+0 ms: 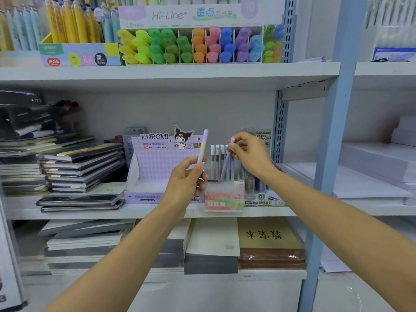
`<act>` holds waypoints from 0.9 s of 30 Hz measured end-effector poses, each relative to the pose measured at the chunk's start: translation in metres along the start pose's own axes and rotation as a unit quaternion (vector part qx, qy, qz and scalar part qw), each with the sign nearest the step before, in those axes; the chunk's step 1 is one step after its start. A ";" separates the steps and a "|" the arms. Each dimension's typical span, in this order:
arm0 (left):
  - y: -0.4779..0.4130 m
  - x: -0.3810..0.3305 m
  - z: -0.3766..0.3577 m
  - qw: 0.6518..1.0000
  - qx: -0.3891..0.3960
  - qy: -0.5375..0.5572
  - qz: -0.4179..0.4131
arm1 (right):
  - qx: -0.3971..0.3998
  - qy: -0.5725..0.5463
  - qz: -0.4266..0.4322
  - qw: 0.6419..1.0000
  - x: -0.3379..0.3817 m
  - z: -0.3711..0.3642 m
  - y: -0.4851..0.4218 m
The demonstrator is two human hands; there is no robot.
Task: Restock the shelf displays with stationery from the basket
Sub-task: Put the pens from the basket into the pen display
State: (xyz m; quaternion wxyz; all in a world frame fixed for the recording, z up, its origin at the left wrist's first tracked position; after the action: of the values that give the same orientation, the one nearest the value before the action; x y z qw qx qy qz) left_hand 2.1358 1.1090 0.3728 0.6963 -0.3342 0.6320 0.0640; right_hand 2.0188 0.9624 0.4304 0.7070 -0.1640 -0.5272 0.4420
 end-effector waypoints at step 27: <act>-0.002 0.007 0.000 1.000 0.009 -0.022 -0.005 | 0.054 -0.161 0.046 0.984 0.022 -0.003 0.005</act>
State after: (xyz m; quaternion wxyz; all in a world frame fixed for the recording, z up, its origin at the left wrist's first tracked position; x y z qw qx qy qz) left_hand 2.1384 1.1050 0.3673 0.7135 -0.3297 0.6151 0.0622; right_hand 2.0200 0.9835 0.4386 0.5994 -0.0764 -0.6013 0.5227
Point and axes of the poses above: each hand's wrist, its own y-axis away from the middle knuckle, its own z-axis out of the back of the hand, x = y × z, the point moved 7 cm from there along -y, towards the middle knuckle, and after that the axes turned 3 degrees about z, right-handed, at the moved point
